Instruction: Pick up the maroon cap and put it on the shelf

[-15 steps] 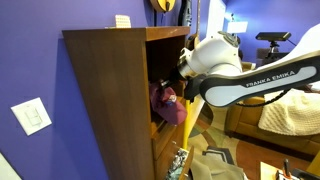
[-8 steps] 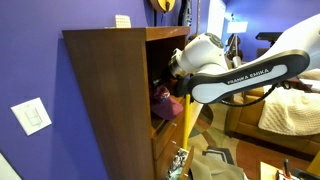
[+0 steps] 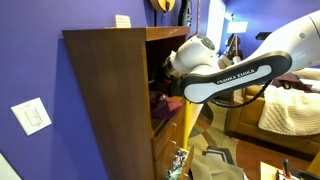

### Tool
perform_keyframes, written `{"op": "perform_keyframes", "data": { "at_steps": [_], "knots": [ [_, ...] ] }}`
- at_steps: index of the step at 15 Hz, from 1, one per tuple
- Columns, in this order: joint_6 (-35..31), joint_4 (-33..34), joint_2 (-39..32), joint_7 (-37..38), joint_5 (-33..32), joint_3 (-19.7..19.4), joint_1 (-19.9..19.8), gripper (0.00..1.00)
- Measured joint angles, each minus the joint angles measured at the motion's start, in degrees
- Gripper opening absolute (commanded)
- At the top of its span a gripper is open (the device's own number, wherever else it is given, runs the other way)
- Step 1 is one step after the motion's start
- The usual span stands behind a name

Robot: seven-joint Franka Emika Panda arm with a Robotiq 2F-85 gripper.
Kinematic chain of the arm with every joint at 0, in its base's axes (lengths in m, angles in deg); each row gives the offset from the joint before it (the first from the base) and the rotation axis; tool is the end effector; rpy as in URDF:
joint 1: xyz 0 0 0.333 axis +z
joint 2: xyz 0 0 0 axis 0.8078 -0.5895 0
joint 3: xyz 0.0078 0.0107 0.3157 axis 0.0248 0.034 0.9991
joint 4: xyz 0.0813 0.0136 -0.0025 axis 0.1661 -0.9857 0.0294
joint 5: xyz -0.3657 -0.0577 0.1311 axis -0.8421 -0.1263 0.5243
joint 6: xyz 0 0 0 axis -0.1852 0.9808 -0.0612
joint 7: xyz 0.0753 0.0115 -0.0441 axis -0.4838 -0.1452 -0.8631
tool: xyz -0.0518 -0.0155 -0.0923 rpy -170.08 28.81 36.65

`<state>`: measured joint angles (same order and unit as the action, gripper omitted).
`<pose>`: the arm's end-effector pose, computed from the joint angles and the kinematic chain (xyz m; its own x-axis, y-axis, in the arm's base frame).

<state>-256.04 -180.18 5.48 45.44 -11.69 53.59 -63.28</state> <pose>0.5832 0.0107 0.5507 0.6141 -0.1990 0.7638 -0.1591 -0.9790 -0.1272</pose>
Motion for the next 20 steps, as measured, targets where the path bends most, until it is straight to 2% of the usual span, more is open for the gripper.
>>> {"op": "perform_keyframes", "data": {
  "at_steps": [4, 7, 12, 20],
  "knots": [
    [-0.6, 0.2, -0.2, 0.3, 0.7, 0.1, 0.1, 0.81],
    [-1.0, -0.1, 0.0, 0.3, 2.1, 0.1, 0.5, 1.00],
    [-1.0, -3.9, 3.2, 0.3, 2.4, -0.1, 0.4, 1.00],
    [-0.8, -16.9, 15.1, -1.5, 2.2, -1.6, 0.2, 1.00]
  ]
}}
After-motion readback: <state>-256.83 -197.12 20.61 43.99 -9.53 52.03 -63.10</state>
